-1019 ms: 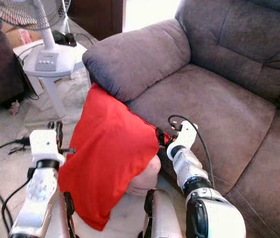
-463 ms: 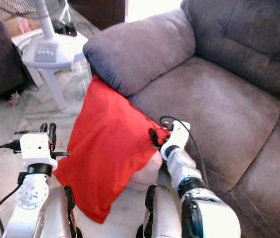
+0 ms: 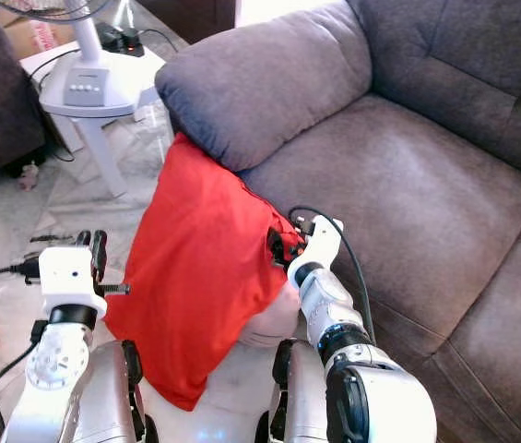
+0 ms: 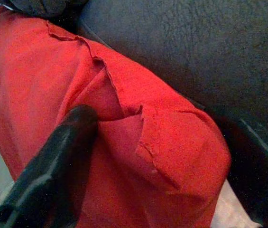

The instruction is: Move the pillow to the sofa from floor

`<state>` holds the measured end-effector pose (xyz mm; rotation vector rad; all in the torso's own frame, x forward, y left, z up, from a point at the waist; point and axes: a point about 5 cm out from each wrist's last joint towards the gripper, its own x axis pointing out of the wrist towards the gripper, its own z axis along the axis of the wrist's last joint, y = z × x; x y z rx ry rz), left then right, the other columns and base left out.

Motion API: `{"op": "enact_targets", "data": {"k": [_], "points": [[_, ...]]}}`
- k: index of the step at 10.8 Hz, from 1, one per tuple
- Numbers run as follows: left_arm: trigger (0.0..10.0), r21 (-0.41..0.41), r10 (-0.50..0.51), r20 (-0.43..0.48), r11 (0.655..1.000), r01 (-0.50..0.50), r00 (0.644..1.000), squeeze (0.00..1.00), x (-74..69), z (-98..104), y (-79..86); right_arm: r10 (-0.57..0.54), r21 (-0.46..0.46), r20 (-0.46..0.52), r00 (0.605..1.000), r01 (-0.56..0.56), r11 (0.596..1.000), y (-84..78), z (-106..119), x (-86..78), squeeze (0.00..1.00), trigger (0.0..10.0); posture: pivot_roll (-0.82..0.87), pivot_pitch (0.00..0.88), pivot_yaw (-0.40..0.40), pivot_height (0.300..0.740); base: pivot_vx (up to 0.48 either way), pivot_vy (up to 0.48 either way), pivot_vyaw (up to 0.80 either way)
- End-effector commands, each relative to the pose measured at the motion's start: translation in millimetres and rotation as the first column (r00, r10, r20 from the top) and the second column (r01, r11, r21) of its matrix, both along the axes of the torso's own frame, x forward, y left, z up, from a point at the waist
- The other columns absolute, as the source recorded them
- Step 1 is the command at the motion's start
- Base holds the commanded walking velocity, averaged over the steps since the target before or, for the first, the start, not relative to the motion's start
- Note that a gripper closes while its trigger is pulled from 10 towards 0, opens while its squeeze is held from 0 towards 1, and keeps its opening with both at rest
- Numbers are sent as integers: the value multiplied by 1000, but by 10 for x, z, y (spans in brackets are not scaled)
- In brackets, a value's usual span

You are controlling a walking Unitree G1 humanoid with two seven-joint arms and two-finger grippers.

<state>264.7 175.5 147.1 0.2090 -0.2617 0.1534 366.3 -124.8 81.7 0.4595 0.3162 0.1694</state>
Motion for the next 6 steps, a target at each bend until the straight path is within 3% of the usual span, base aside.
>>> {"op": "enact_targets", "data": {"k": [1, 6], "points": [[10000, 12, -13, -9, 1000, 14, 1000, 0, 14, -2, -25, -13, 18, -3, 1000, 13, 1000, -13, -13, -7, 0, 0, 195, 209, -121, 525, 0, 0, 0], [10000, 25, -28, -29, 999, 29, 999, 0, 92, -6, -13, -16, -14, -36, 999, 15, 1000, -50, -75, -37, 0, 0, 197, 172, -115, 525, 0, 0, 0]]}}
